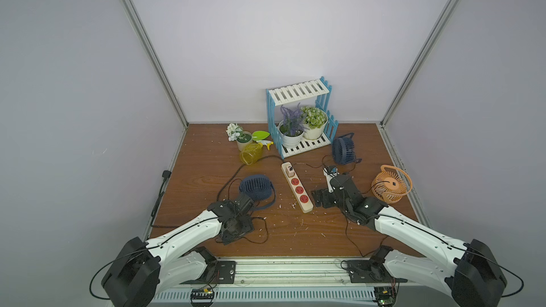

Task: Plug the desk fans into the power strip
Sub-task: Pick up the plug from the center of the board.

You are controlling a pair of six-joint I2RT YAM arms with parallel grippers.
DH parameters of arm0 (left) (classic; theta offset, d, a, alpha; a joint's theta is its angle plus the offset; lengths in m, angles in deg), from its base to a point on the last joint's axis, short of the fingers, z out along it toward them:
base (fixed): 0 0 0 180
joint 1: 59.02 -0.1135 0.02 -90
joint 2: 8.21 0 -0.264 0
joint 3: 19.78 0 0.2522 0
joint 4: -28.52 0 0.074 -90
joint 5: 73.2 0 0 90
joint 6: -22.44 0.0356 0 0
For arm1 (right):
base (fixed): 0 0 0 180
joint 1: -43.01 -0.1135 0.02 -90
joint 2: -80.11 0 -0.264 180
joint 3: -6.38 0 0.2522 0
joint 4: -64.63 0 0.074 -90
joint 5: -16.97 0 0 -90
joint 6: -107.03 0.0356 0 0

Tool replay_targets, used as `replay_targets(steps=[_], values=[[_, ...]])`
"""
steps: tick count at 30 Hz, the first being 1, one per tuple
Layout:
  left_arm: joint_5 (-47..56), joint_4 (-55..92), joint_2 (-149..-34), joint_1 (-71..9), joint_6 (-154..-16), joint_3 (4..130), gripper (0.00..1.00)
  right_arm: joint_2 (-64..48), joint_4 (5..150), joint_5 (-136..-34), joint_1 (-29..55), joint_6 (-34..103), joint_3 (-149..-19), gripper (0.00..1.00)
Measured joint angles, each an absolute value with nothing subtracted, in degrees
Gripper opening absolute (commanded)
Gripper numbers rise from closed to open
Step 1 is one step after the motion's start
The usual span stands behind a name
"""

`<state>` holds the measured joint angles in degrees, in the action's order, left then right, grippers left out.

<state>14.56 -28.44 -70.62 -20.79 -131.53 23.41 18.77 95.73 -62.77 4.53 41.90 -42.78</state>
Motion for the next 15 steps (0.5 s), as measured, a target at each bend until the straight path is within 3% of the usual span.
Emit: replay_targets(steps=[6, 15], values=[[14.0, -28.4, -68.6, -20.8, -131.9, 22.9, 0.83, 18.2, 94.8, -62.9, 4.5, 42.1, -42.3, 0.94], [14.1, -28.3, -69.2, -20.8, -131.8, 22.9, 0.7, 18.0, 94.5, -63.0, 4.5, 42.9, -40.9, 0.94]])
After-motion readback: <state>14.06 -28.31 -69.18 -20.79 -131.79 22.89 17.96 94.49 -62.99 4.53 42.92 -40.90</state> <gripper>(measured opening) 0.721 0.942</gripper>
